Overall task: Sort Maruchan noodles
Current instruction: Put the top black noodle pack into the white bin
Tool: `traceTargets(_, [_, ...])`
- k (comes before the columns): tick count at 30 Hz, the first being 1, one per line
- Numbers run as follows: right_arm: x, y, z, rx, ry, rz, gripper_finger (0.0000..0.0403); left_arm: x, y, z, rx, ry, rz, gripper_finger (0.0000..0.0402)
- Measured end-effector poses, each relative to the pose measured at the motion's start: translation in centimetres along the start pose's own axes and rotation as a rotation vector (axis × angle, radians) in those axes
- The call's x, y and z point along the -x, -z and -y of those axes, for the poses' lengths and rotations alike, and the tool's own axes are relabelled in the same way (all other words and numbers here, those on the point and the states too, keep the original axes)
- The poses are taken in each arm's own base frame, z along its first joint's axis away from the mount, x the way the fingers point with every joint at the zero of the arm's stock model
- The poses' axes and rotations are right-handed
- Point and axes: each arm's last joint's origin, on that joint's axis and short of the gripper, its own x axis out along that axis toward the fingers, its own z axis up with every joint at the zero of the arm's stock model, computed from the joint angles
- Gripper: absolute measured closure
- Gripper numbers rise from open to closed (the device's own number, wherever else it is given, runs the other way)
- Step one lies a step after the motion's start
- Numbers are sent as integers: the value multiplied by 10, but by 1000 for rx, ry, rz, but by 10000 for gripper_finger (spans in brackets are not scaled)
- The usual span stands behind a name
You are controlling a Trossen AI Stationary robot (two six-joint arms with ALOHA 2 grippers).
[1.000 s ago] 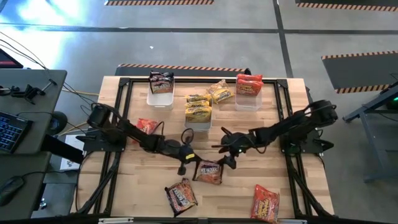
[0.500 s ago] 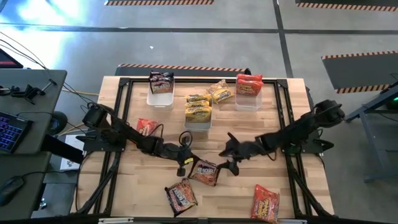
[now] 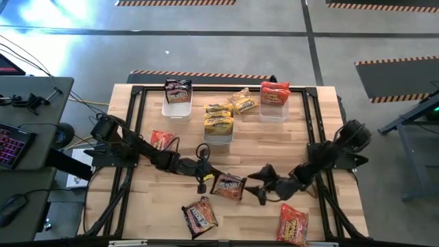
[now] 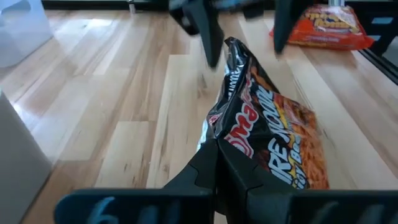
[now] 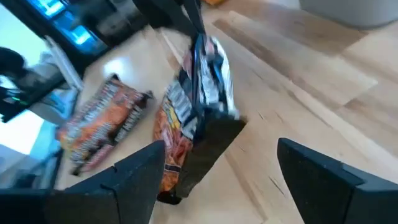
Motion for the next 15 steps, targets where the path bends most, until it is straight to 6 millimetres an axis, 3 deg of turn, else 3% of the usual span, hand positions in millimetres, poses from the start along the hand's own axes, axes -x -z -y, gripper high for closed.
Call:
traceTargets(9, [-46,27,0,7,-75,50,105,0,0,0,16,-15,1,401])
traceTargets(15, [-57,16,1,6,-179,102,105,0,0,-1,22,-31,5,401])
